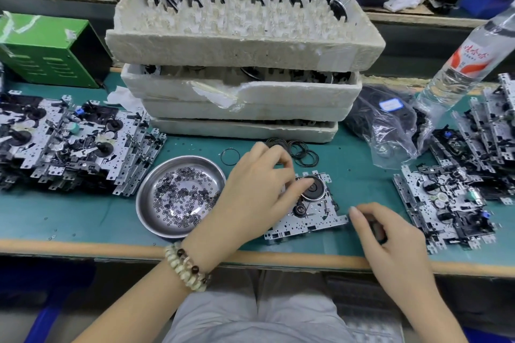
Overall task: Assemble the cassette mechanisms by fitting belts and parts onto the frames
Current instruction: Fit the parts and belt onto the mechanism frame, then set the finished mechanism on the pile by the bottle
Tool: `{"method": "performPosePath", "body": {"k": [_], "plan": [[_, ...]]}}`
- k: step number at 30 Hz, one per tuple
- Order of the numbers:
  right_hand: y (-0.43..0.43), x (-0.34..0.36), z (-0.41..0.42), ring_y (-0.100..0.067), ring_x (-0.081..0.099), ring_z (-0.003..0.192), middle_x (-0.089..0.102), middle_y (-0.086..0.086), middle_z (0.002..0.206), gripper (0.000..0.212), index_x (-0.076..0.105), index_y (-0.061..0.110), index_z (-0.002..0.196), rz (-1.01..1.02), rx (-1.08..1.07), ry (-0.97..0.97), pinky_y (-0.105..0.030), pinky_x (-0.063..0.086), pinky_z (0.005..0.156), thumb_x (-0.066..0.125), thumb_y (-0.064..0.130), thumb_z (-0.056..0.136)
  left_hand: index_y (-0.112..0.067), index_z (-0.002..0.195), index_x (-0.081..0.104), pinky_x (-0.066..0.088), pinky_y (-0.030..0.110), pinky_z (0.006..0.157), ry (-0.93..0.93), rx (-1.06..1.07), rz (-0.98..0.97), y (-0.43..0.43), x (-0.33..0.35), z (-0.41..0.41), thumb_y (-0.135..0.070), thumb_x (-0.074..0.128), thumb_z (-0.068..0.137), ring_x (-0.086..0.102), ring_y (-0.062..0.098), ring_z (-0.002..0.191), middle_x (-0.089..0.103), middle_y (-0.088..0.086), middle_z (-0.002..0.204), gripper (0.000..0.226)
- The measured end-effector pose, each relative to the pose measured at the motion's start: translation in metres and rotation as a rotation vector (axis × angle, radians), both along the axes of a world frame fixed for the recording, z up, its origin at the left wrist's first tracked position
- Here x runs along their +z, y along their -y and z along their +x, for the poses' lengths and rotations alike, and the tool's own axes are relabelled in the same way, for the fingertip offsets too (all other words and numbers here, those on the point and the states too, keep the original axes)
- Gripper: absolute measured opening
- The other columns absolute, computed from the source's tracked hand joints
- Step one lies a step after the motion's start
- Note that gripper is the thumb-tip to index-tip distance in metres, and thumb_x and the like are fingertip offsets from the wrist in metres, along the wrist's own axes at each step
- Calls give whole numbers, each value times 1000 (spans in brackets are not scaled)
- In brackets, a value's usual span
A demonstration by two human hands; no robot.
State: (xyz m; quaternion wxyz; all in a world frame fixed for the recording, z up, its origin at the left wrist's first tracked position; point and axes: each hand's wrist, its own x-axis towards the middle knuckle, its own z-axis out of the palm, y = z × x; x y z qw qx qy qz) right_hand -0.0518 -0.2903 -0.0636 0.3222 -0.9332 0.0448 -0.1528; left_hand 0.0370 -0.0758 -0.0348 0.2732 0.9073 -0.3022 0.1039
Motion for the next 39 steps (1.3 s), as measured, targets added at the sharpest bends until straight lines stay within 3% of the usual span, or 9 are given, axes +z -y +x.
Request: {"method": "performPosePath", "body": {"k": [3,6,15,20,23,26,29,34,39], "plan": [[8,6,9,-15,48,49,55,1,55,37,56,26,65,-27,79,-200,-36,45,57,47,50,91,-13,85,70,42,31,84,4,19,-205,-9,-9,-13,-39,51,101,48,17,91,60,-5,97,35],[15,15,20,-12,52,49,59,-1,56,41,62,30,68,-12,196,-364,-29,42,56,42,59,88,-11,93,71,41,27,88,59,68,-369,-13,-21,-27,-31,51,101,52,18,95,61,-3,98,30],[10,60,40,-11,33,40,48,-11,47,38,60,10,52,582,200,-515,-13,24,41,65,23,88,-17,112,61,39,18,79,92,196,-677,-19,-33,-36,-26,45,101,53,4,92,58,-12,102,21],[-21,124,38,-14,43,42,51,0,45,38,52,16,53,-173,243,-242,-26,33,46,59,34,86,-27,120,55,45,33,68,40,250,-813,-20,-36,-36,-43,40,104,56,23,83,59,-7,100,27],[-66,126,25,-29,46,35,46,-2,40,49,37,18,51,-662,246,-113,-27,24,40,86,18,60,-36,121,55,46,32,72,58,274,-889,-21,-38,-36,-45,39,105,57,23,86,59,-7,101,24],[-112,100,4,-21,45,28,46,-3,37,26,47,16,41,-764,347,34,-13,6,42,72,15,46,-40,121,55,46,39,72,73,288,-997,-23,-41,-36,-43,39,106,56,25,85,59,-5,102,22],[-145,63,-12,-14,46,32,46,-1,37,30,55,7,37,-854,341,5,-13,27,37,34,12,57,-35,119,57,43,40,69,140,286,-1095,-24,-43,-33,-38,41,107,53,29,80,58,3,102,21],[-164,25,-4,-15,48,37,50,0,42,34,61,8,41,-951,258,-97,-15,32,41,32,7,60,-34,115,59,43,39,67,303,263,-1123,-37,-43,-34,-29,42,107,51,34,76,59,-3,105,19],[-160,49,15,-18,47,38,47,1,42,30,54,20,44,-852,204,131,-19,31,42,34,5,61,-33,115,58,41,30,63,382,345,-1118,-54,-41,-33,-14,38,102,48,29,72,55,7,104,31]]}}
